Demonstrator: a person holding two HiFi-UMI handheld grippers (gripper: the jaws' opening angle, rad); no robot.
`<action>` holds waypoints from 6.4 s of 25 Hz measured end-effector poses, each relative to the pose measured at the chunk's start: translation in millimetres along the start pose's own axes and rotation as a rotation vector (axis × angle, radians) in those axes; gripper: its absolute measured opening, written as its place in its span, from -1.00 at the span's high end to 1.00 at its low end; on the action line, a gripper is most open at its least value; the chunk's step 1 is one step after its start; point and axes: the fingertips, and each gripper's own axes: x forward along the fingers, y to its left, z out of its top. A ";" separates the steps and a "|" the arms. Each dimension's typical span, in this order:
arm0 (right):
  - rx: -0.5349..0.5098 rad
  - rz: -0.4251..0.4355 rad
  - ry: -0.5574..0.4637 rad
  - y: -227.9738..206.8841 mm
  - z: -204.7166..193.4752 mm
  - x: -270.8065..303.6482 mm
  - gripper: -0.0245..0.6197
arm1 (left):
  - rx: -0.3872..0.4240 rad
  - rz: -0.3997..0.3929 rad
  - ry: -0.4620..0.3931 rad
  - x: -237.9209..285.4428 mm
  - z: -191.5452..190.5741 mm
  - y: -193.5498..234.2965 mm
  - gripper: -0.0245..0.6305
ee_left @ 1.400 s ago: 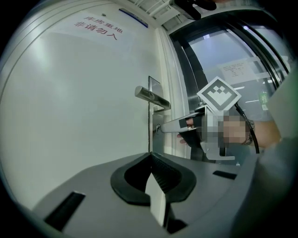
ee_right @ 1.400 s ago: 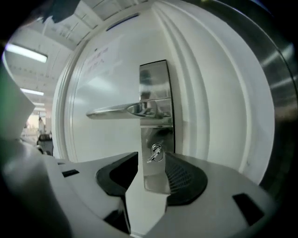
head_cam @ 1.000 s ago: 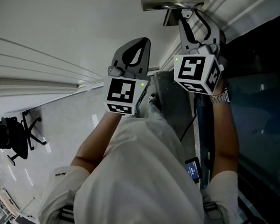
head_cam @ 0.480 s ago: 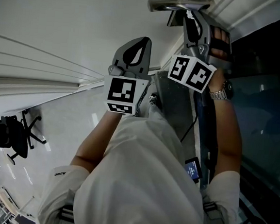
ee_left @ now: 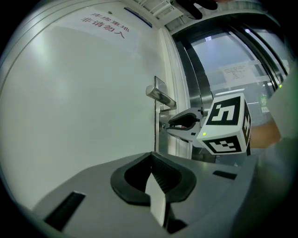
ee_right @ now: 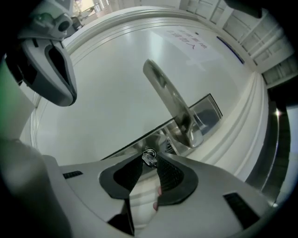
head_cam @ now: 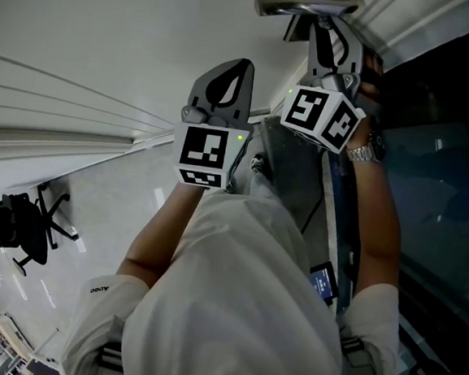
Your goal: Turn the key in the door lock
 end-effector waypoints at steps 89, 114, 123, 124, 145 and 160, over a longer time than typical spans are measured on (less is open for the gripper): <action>-0.061 0.022 0.030 0.6 4.9 -2.1 0.58 | -0.008 0.012 0.011 2.4 -6.1 10.8 0.90; 1.507 0.266 -0.035 -21.9 -17.6 2.8 0.89 | -0.005 0.039 0.020 -7.4 -7.3 18.3 0.90; 2.035 0.396 -0.039 -18.7 -27.2 4.5 0.89 | 0.000 0.033 0.016 -8.3 -5.5 14.5 0.90; 2.076 0.417 -0.041 -18.4 -28.1 4.9 0.88 | -0.001 0.033 0.015 -8.3 -4.9 14.3 0.90; 0.601 0.254 0.009 -5.1 -9.1 -7.4 0.48 | -0.008 0.015 -0.006 -8.1 -0.8 2.2 0.90; -0.409 0.000 -0.002 7.8 0.7 3.2 0.54 | -0.013 0.029 -0.013 -15.0 -0.4 6.9 0.90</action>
